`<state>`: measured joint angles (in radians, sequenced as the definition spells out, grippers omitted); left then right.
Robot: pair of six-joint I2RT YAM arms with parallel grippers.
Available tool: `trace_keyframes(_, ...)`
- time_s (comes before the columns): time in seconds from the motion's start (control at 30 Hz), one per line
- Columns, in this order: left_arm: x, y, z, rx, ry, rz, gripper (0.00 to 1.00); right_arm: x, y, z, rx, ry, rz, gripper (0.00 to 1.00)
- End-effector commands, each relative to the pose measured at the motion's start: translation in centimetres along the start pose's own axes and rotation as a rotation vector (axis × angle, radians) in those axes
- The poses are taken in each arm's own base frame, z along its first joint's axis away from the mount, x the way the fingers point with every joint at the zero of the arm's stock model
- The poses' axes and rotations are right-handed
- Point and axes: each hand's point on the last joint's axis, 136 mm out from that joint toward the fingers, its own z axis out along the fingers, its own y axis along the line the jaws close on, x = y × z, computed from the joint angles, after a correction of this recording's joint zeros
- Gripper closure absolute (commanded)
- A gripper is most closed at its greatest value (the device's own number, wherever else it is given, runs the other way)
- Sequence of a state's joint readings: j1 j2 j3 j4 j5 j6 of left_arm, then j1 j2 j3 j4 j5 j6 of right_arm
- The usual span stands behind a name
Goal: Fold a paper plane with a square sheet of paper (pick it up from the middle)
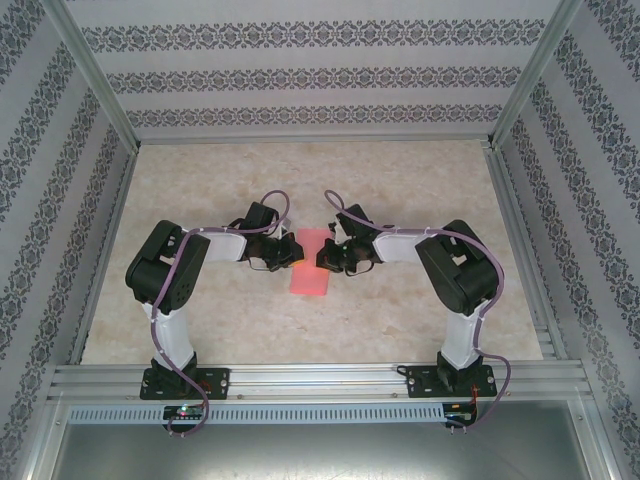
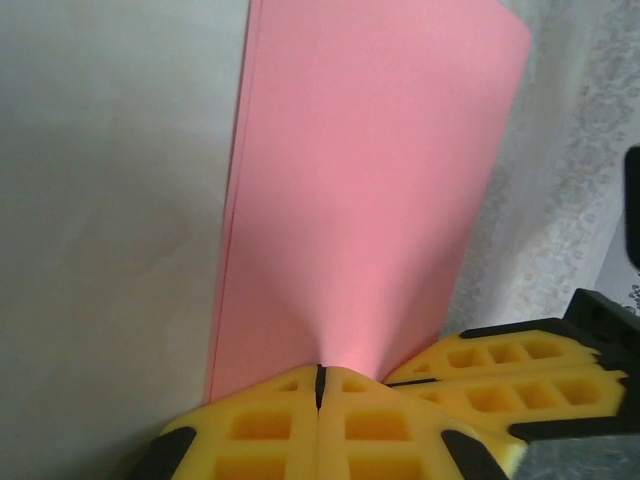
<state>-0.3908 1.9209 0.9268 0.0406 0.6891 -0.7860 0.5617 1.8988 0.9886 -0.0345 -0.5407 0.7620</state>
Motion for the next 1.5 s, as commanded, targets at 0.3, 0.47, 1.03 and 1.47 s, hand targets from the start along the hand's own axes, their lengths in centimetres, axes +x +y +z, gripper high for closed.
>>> trace_keyframes(0.3, 8.6, 15.0, 0.4, -0.513, 0.184, -0.261, 1.00, 2.4, -3.4, -3.2, 0.045, 0.066, -0.018, 1.00)
trace_keyframes(0.47, 8.6, 15.0, 0.4, -0.509, 0.186, -0.264, 1.00, 0.7, 1.1, -4.4, -0.056, -0.025, -0.068, 1.00)
trace_keyframes(1.03, 8.8, 15.1, 0.5, -0.508, 0.189, -0.270, 1.00, 3.4, 0.7, 0.1, -0.034, 0.101, -0.076, 1.00)
trace_keyframes(1.47, 8.6, 15.3, 0.2, -0.515, 0.185, -0.270, 1.00, 8.6, -5.2, -1.6, 0.076, 0.194, -0.120, 1.00)
